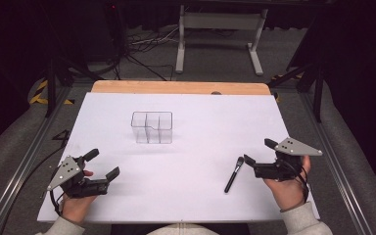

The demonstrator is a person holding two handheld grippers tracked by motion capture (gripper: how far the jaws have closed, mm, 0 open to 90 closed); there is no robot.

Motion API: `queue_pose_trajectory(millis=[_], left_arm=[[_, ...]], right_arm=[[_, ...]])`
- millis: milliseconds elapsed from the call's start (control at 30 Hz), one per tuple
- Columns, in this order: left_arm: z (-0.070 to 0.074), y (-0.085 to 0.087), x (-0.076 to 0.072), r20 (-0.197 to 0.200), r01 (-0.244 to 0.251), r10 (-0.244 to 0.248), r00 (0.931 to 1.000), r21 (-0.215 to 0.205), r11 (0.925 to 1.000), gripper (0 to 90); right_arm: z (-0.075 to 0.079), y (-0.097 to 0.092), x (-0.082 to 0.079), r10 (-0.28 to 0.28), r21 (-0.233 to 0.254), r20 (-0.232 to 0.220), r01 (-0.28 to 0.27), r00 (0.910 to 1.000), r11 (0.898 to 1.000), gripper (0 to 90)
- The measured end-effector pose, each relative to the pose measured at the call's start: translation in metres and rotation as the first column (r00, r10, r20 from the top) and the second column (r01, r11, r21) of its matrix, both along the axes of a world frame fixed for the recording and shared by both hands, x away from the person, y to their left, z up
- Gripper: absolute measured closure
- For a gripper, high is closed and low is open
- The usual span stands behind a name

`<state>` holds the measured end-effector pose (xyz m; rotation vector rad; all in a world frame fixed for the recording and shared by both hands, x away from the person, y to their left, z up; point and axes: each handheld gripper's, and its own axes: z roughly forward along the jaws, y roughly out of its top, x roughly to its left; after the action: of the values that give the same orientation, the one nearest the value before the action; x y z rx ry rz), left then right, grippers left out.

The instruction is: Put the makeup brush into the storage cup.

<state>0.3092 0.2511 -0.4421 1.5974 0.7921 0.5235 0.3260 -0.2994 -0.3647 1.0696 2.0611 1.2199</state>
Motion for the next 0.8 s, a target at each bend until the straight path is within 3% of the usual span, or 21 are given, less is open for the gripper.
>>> queue_pose_trajectory(millis=[67,133,200,300,333,500,600,800], left_arm=[[0.000,0.000,0.000,-0.002,0.003,-0.003,1.0000,0.000,1.0000,1.8],[0.000,0.000,0.000,-0.002,0.003,-0.003,1.0000,0.000,1.0000,1.9],[0.000,0.000,0.000,-0.004,0.005,-0.005,1.0000,0.002,1.0000,1.9],[0.000,0.000,-0.001,-0.005,0.006,-0.006,1.0000,-0.001,1.0000,1.9],[0.000,0.000,-0.001,-0.005,0.007,-0.007,1.0000,-0.001,1.0000,1.9],[0.001,0.001,0.000,-0.010,0.008,-0.008,0.9999,0.003,1.0000,2.0],[0.000,0.000,0.000,-0.012,0.013,-0.013,0.9998,0.000,0.9999,2.0],[0.001,-0.001,-0.001,-0.010,0.013,-0.013,0.9999,0.000,0.9999,2.0]], right_arm=[[0.004,0.004,0.005,-0.034,-0.027,-0.065,0.032,0.9973,0.999,8.3],[0.005,0.005,0.006,-0.043,-0.034,-0.081,0.040,0.9958,0.999,8.2],[0.009,0.009,0.011,-0.087,-0.062,-0.147,0.079,0.9854,0.995,5.8],[0.011,0.011,0.016,-0.110,-0.077,-0.199,0.096,0.9740,0.992,3.4],[0.011,0.011,0.016,-0.110,-0.077,-0.199,0.096,0.9740,0.992,3.4],[0.016,0.013,0.024,-0.149,-0.101,-0.278,0.125,0.9491,0.987,0.5],[0.020,0.016,0.025,-0.148,-0.114,-0.291,0.119,0.9453,0.986,0.1],[0.023,0.023,0.028,-0.173,-0.155,-0.340,0.126,0.9246,0.980,1.0]])
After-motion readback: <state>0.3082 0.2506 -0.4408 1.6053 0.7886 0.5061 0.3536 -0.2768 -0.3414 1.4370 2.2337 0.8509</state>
